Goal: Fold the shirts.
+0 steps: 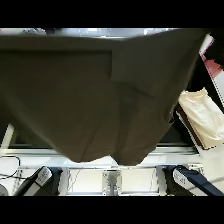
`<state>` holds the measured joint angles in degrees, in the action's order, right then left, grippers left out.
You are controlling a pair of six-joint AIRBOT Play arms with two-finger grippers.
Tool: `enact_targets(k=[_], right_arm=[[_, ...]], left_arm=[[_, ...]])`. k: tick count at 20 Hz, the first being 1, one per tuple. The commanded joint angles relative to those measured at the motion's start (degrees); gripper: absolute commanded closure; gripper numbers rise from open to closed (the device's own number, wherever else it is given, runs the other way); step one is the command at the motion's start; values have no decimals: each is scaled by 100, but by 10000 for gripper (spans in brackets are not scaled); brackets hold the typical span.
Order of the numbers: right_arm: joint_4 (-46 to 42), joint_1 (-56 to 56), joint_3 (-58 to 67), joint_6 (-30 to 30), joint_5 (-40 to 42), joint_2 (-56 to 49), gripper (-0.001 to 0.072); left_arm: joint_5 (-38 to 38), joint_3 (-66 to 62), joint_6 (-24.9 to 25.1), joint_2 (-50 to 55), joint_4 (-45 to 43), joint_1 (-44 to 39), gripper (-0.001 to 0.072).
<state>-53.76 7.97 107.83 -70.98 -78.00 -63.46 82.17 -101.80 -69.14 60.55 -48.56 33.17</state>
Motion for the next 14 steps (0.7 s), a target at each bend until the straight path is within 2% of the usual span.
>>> enact_targets(k=[1, 2, 4, 7, 10, 12, 14], right_arm=[[90, -181, -315, 22, -125, -1204, 703], [85, -291, -391, 22, 24, -1561, 704], [55, -520, -420, 24, 616, -2352, 704], [52, -748, -420, 15, 2120, -3346, 704], [76, -800, -417, -13, 3279, -4072, 704], [96, -800, -417, -13, 3445, -4389, 704], [96, -802, -420, -13, 3152, -4572, 704]], left_arm=[[243, 37, -533, 1335, -3156, -1856, 701], [79, 37, -619, 1794, -3744, -2197, 701], [-520, 37, -761, 2647, -4264, -2524, 700], [-1963, 31, -1458, 3748, -4607, -2592, 701], [-2721, 26, -1552, 4354, -4618, -2592, 701], [-3042, 26, -1519, 4472, -4621, -2616, 699], [-3198, 26, -1388, 4439, -4601, -2632, 699]])
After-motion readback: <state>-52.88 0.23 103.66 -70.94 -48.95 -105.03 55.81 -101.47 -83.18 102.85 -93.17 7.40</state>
